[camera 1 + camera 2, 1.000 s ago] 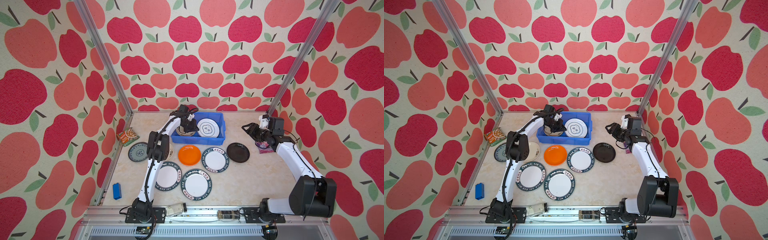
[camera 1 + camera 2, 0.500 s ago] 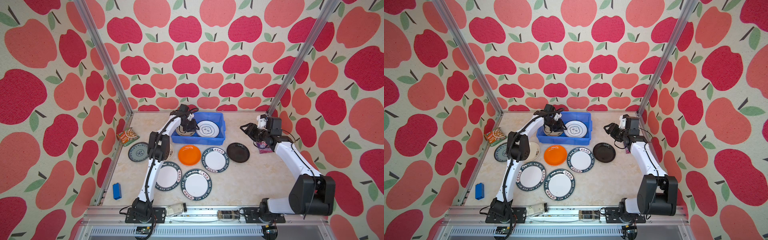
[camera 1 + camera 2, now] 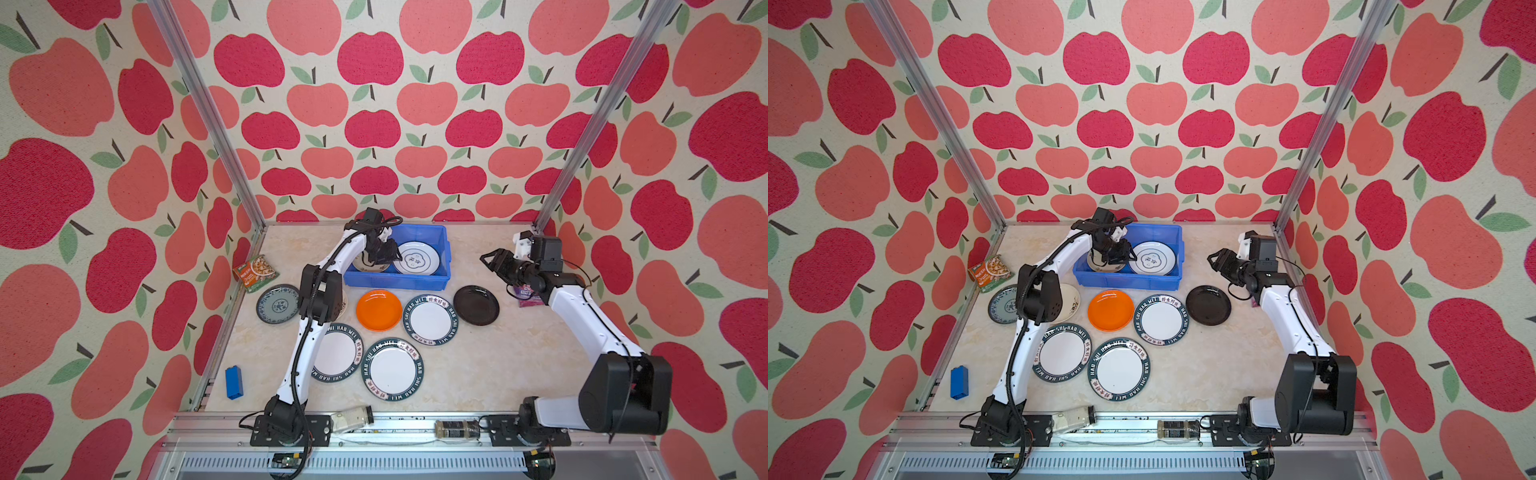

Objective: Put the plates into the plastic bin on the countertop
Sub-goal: 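Lower the cloud-emblem plate into the bin and open the left gripper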

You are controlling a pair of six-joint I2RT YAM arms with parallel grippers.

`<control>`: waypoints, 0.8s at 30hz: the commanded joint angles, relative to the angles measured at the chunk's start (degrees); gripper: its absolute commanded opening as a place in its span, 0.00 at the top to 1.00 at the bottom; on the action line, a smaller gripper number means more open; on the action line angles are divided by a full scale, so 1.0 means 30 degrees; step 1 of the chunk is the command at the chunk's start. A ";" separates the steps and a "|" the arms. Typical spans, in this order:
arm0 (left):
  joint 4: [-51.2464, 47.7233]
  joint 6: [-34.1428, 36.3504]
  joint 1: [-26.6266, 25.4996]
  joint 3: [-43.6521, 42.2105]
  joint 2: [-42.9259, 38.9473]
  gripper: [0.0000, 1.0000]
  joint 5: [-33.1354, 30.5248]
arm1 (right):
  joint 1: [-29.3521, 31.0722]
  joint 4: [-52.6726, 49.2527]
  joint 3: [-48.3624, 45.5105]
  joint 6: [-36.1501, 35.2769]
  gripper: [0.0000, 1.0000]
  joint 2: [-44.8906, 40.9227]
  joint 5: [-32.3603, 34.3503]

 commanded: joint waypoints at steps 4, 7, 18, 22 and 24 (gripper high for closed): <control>-0.0490 0.0462 0.0186 0.0296 0.0862 0.49 -0.0680 | 0.0117 -0.0290 -0.0463 -0.0492 0.40 -0.0346 0.0247; -0.0535 0.0308 0.0194 0.0259 0.1141 0.50 -0.0645 | 0.0127 -0.0268 -0.0483 -0.0405 0.40 -0.0223 0.0127; 0.0197 0.0505 0.0922 -0.1217 -0.0718 0.47 -0.1170 | 0.0122 -0.0564 -0.0309 -0.0519 0.40 -0.0412 0.0230; 0.0005 0.0659 0.1014 -0.0884 -0.1013 0.46 -0.1057 | 0.0118 -0.0561 -0.0266 -0.0440 0.40 -0.0450 0.0143; 0.0093 0.0637 0.1017 -0.0781 -0.1161 0.45 -0.0714 | 0.0115 -0.0537 -0.0280 -0.0403 0.40 -0.0503 0.0105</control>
